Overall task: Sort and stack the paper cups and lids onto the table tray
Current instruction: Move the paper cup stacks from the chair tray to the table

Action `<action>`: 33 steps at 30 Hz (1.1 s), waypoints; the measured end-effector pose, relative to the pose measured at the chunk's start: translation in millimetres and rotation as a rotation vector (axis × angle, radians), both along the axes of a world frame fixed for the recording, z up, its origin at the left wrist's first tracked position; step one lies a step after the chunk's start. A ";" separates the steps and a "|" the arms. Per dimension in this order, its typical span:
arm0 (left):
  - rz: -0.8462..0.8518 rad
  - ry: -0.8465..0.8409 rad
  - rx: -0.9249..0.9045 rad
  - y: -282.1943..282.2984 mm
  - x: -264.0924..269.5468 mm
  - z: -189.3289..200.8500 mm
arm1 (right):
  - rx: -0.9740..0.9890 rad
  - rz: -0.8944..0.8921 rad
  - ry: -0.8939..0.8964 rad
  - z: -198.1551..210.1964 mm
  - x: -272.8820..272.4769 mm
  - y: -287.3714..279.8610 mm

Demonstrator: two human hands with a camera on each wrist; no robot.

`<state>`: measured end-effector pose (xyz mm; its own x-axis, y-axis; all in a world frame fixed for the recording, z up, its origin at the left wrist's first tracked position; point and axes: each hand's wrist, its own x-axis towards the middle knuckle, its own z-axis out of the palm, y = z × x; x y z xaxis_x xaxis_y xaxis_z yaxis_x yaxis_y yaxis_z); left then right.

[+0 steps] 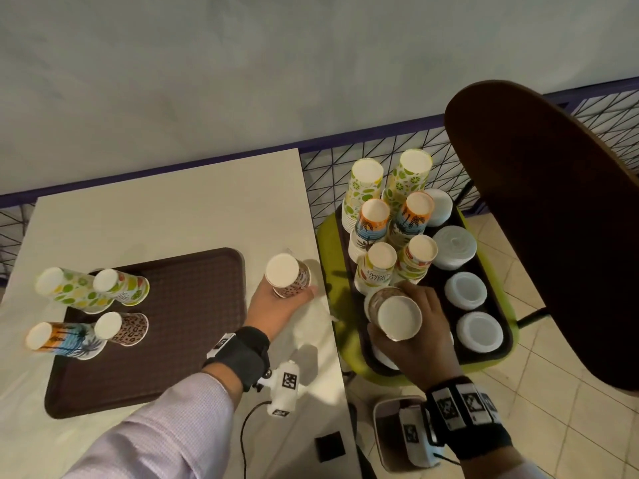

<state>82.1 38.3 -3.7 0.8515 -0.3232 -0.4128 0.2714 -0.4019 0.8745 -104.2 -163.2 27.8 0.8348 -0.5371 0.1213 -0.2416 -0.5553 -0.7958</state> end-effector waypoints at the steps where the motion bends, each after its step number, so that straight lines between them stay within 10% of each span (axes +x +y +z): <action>1: 0.020 -0.032 0.009 0.3 9.5 0.3 | 0.032 0.024 -0.015 1.3 6.3 7.4; 16: 0.165 0.017 0.178 -2.6 136.0 -34.4 | 0.265 0.093 0.089 -24.4 111.6 43.7; 33: 0.403 -0.147 0.013 5.1 64.6 -9.8 | 0.206 0.109 0.140 -17.5 129.1 38.6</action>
<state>146.7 43.4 -13.5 0.9587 0.0515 -0.2799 0.2821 -0.3005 0.9111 24.9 -124.6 10.2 0.8898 -0.4448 -0.1018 -0.3050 -0.4138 -0.8577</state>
